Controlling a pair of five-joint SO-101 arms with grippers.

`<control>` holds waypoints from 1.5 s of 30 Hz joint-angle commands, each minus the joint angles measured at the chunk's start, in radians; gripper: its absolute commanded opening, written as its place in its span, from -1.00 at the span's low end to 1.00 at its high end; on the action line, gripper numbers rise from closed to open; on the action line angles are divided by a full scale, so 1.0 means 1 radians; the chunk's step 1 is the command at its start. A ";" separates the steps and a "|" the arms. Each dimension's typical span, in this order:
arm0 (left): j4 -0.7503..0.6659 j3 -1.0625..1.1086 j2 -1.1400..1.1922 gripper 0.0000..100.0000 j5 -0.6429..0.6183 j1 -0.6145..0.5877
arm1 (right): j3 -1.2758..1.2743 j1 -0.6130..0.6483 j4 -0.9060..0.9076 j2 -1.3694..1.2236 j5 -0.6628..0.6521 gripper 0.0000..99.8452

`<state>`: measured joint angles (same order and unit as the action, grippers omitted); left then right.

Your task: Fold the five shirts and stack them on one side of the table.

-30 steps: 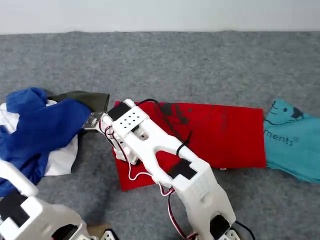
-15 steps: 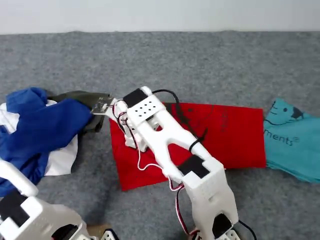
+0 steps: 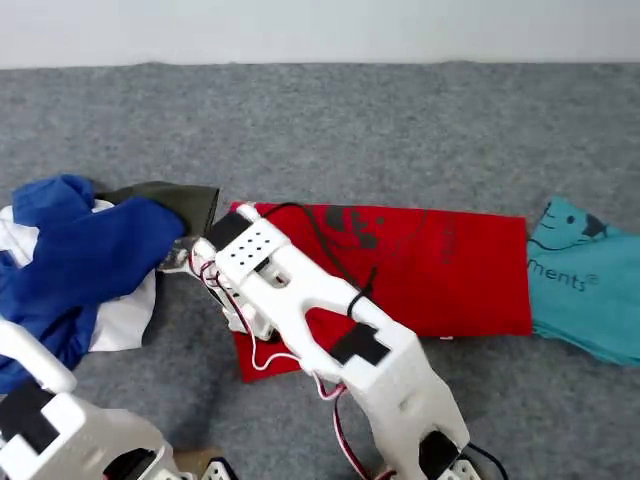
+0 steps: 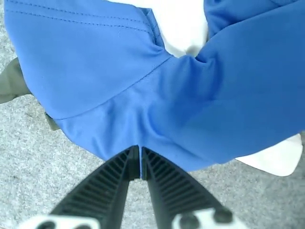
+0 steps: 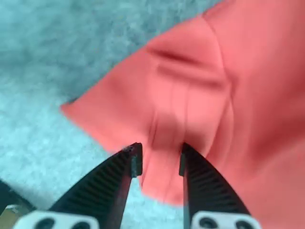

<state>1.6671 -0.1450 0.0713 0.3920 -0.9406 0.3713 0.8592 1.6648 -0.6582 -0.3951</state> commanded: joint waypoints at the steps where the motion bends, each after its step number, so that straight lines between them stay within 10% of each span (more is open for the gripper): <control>1: -0.014 -0.002 -0.055 -0.96 -0.002 0.006 | 0.011 -0.039 -0.053 -0.036 0.008 -0.73; 7: -0.015 0.025 -0.055 -0.96 -0.002 0.008 | 0.014 -0.077 -0.071 -0.059 -0.044 -0.98; 31: -0.021 0.028 -0.055 -0.96 -0.002 0.012 | 0.242 -0.390 0.022 0.035 -0.209 -0.96; 45: -0.021 0.028 -0.055 -0.96 0.000 0.011 | 0.420 -0.344 0.131 0.065 -0.169 -0.78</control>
<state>1.6671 -0.1082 0.0713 0.3905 -0.9344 0.7165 0.4741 1.7507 -0.6567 -0.5777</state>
